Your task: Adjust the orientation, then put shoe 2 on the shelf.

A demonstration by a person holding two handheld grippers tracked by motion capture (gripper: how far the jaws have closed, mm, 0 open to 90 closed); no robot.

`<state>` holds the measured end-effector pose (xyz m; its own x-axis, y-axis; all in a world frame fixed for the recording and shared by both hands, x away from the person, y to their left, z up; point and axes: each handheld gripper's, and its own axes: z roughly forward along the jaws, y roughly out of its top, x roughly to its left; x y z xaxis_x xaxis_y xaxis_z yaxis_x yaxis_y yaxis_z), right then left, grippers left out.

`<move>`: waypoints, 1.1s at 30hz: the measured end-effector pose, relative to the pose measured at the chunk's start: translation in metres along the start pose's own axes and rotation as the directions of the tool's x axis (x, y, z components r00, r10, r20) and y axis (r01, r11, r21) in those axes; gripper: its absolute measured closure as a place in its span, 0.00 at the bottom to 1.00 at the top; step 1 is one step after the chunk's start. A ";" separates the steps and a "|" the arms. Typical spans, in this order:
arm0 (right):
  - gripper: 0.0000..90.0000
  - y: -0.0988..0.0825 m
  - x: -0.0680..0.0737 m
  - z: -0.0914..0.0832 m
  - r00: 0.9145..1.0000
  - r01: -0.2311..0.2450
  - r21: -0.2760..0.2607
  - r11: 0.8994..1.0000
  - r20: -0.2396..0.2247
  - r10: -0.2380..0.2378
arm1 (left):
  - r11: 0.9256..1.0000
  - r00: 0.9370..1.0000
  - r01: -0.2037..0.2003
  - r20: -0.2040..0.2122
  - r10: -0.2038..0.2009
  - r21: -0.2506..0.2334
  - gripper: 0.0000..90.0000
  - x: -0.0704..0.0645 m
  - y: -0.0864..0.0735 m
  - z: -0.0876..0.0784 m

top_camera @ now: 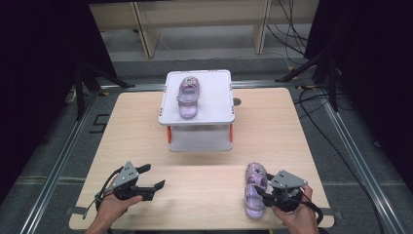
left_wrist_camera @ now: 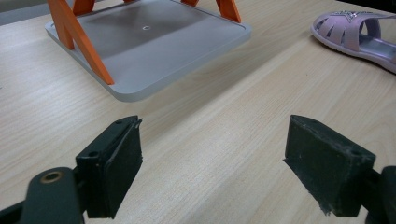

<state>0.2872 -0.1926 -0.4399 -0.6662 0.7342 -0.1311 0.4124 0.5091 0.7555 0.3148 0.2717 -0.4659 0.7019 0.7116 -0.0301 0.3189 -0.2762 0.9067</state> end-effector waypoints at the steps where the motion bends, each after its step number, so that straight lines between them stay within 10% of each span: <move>1: 0.48 0.000 0.000 0.001 1.000 0.000 -0.002 1.000 -0.009 0.000 | 1.000 1.000 0.000 0.000 0.000 -0.001 0.20 0.000 0.000 0.000; 5: 0.50 0.000 0.005 0.007 0.998 -0.009 -0.030 1.000 -0.059 0.007 | 1.000 1.000 -0.016 -0.006 0.016 0.019 0.20 0.001 0.001 -0.001; 22: 0.81 -0.002 0.009 0.009 0.996 0.092 -0.012 0.996 0.000 -0.092 | 1.000 1.000 -0.018 -0.004 0.018 0.017 0.20 0.001 0.001 -0.001; 33: 0.93 -0.002 -0.003 -0.003 0.999 0.053 -0.096 0.994 0.004 -0.052 | 1.000 1.000 -0.002 0.011 0.002 -0.002 0.20 -0.002 0.000 0.000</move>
<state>0.2872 -0.1970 -0.4390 -0.6844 0.7083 -0.1731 0.3154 0.5016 0.8056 0.3140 0.2703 -0.4661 0.7093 0.7041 -0.0332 0.3167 -0.2763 0.9074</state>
